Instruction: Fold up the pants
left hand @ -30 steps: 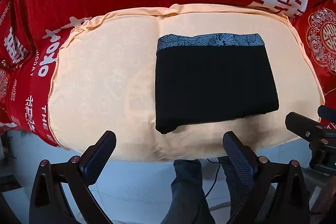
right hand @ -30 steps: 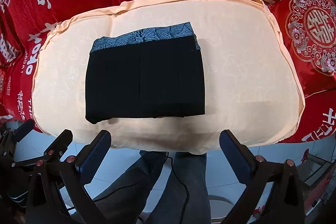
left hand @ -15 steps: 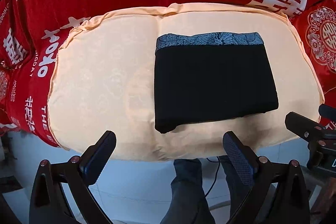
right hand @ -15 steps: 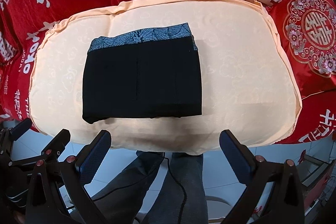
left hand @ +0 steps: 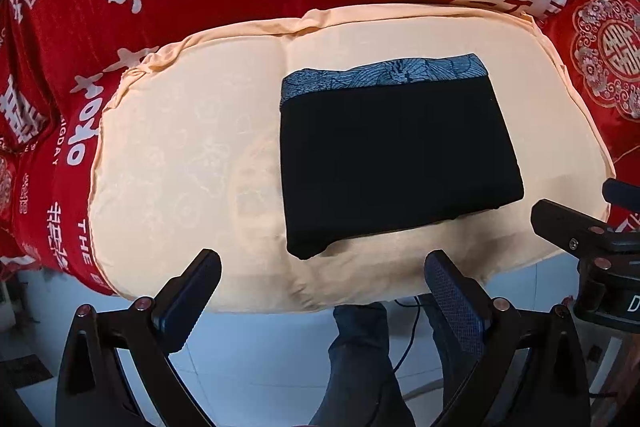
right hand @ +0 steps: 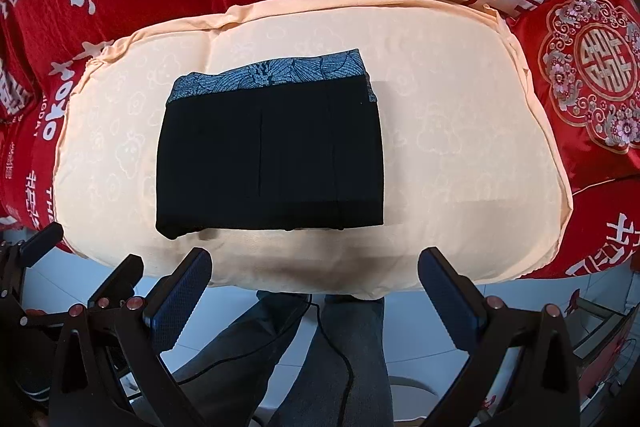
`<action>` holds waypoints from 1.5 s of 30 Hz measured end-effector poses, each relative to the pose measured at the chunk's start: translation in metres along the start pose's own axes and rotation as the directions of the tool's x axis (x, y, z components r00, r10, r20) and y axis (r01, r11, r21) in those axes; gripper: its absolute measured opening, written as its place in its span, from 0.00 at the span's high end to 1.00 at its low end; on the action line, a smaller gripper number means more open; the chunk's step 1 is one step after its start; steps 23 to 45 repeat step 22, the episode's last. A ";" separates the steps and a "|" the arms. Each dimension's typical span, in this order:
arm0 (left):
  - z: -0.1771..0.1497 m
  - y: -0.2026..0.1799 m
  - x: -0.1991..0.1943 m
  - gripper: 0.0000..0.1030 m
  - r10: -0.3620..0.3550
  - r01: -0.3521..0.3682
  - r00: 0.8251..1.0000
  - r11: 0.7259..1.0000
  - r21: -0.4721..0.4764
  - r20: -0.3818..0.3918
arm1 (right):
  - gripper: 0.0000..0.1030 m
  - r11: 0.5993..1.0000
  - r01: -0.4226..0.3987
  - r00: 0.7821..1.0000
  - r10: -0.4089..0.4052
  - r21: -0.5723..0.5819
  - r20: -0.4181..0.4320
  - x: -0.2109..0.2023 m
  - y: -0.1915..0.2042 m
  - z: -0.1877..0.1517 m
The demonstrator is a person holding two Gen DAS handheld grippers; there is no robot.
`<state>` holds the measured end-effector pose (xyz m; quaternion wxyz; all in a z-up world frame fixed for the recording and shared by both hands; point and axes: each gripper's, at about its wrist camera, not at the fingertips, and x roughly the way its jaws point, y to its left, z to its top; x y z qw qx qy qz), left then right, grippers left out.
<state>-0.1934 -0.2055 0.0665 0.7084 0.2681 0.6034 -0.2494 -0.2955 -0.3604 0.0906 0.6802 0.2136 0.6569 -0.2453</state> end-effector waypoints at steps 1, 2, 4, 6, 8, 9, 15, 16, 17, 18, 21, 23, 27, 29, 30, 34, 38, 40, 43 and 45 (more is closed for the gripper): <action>0.000 0.000 0.000 0.01 0.000 0.000 1.000 1.000 0.004 0.001 | 0.00 1.000 0.000 1.000 0.000 0.001 0.000 0.000 0.000 0.000; 0.000 0.000 0.000 0.01 0.000 0.000 1.000 1.000 0.006 0.001 | 0.00 1.000 0.000 1.000 0.000 0.000 0.000 0.000 0.000 0.000; 0.001 0.001 0.000 0.01 0.001 -0.001 1.000 1.000 0.006 0.002 | 0.00 1.000 0.000 1.000 0.000 0.001 0.000 0.000 0.000 0.000; 0.001 0.002 0.000 0.01 0.002 -0.002 1.000 1.000 0.002 0.004 | 0.00 1.000 0.001 1.000 -0.001 0.000 -0.001 0.000 0.000 0.000; 0.002 0.003 0.000 0.01 0.002 -0.002 1.000 1.000 -0.003 0.003 | 0.00 1.000 0.000 1.000 0.000 0.000 0.000 0.000 0.001 0.000; 0.002 0.004 0.000 0.01 -0.001 0.001 1.000 1.000 -0.008 0.001 | 0.00 1.000 0.001 1.000 -0.001 0.000 -0.001 0.000 0.001 0.000; 0.002 0.006 0.001 0.01 -0.006 0.006 1.000 1.000 -0.016 0.002 | 0.00 1.000 0.003 1.000 -0.003 -0.004 -0.002 0.001 0.003 0.000; 0.003 0.006 0.002 0.01 -0.004 0.004 1.000 1.000 -0.015 0.002 | 0.00 1.000 0.003 1.000 -0.003 -0.003 -0.002 0.001 0.003 0.000; 0.003 0.006 0.002 0.01 -0.002 0.002 1.000 1.000 -0.014 0.002 | 0.00 1.000 0.003 1.000 -0.003 -0.003 -0.002 0.001 0.003 0.000; 0.003 0.006 0.002 0.01 0.001 -0.001 1.000 1.000 -0.012 0.005 | 0.00 1.000 0.003 1.000 -0.003 -0.003 -0.003 0.001 0.004 0.000; 0.003 0.005 0.001 0.01 0.002 -0.002 1.000 1.000 -0.007 0.013 | 0.00 1.000 0.005 1.000 -0.005 -0.002 -0.007 0.003 0.007 0.001; 0.003 0.004 0.000 0.01 -0.001 0.001 1.000 1.000 -0.006 0.013 | 0.00 1.000 0.006 1.000 -0.006 -0.001 -0.008 0.003 0.007 0.001; 0.003 0.004 0.000 0.01 -0.001 0.001 1.000 1.000 -0.006 0.013 | 0.00 1.000 0.006 1.000 -0.006 -0.001 -0.008 0.003 0.007 0.001; 0.003 0.004 0.000 0.01 -0.001 0.001 1.000 1.000 -0.006 0.013 | 0.00 1.000 0.006 1.000 -0.006 -0.001 -0.008 0.003 0.007 0.001; 0.003 0.004 0.000 0.01 -0.001 0.001 1.000 1.000 -0.006 0.013 | 0.00 1.000 0.006 1.000 -0.006 -0.001 -0.008 0.003 0.007 0.001; 0.003 0.004 0.000 0.01 -0.001 0.001 1.000 1.000 -0.006 0.013 | 0.00 1.000 0.006 1.000 -0.006 -0.001 -0.008 0.003 0.007 0.001; 0.003 0.004 0.000 0.01 -0.001 0.001 1.000 1.000 -0.006 0.013 | 0.00 1.000 0.006 1.000 -0.006 -0.001 -0.008 0.003 0.007 0.001; 0.003 0.004 0.000 0.01 -0.001 0.001 1.000 1.000 -0.006 0.013 | 0.00 1.000 0.006 1.000 -0.006 -0.001 -0.008 0.003 0.007 0.001; 0.003 0.004 0.000 0.01 -0.001 0.001 1.000 1.000 -0.006 0.013 | 0.00 1.000 0.006 1.000 -0.006 -0.001 -0.008 0.003 0.007 0.001; 0.003 0.004 0.000 0.01 -0.001 0.001 1.000 1.000 -0.006 0.013 | 0.00 1.000 0.006 1.000 -0.006 -0.001 -0.008 0.003 0.007 0.001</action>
